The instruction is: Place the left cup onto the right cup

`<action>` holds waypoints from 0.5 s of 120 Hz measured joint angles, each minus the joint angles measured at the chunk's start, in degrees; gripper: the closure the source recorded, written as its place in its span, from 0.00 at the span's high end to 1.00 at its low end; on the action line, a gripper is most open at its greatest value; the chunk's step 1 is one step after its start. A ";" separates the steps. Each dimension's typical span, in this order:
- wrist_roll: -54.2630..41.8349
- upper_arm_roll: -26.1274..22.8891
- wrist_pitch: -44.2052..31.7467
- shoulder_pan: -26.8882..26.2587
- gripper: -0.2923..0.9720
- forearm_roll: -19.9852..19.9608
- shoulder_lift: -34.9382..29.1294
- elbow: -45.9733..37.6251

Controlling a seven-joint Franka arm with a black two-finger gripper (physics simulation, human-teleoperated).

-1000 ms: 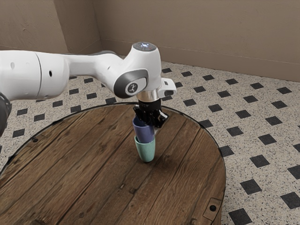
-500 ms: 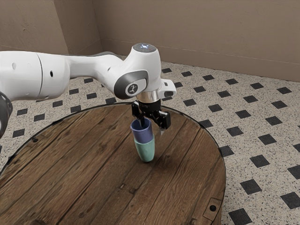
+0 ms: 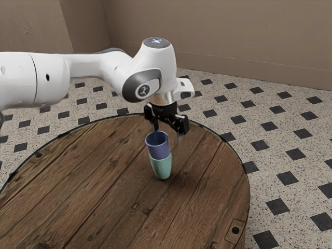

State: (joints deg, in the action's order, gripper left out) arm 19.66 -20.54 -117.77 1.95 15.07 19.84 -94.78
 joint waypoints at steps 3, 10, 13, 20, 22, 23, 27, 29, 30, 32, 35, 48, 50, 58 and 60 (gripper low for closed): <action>0.02 -0.01 0.08 0.00 0.77 -0.06 -0.33 -0.03; 0.06 -0.01 0.52 -0.20 0.77 -0.16 -1.22 -0.07; 0.09 -0.02 0.82 -0.33 0.77 -0.21 -1.72 -0.11; 0.08 0.02 1.52 -0.48 0.77 -0.41 -2.97 -0.19; 0.07 0.08 1.74 -0.50 0.77 -0.59 -3.37 -0.21; 0.07 0.13 1.87 -0.52 0.77 -0.72 -3.59 -0.23; 0.04 0.28 2.40 -0.52 0.77 -1.25 -4.38 -0.28; 0.03 0.34 2.67 -0.52 0.77 -1.47 -4.77 -0.30; 0.02 0.37 2.79 -0.52 0.77 -1.58 -4.94 -0.31; 0.00 0.43 3.08 -0.52 0.77 -1.77 -5.34 -0.32; -0.03 0.52 3.52 -0.52 0.77 -2.01 -5.96 -0.33; -0.20 1.60 5.72 -0.56 0.77 -2.70 -8.64 -0.34; -0.22 1.78 6.09 -0.52 0.77 -2.76 -9.06 -0.34; -0.33 2.75 7.73 -0.54 0.77 -2.97 -10.84 -0.35; -0.35 3.02 8.17 -0.54 0.77 -3.01 -11.30 -0.35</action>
State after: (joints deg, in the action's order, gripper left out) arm 19.31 -17.52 -109.60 1.41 12.05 8.53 -95.12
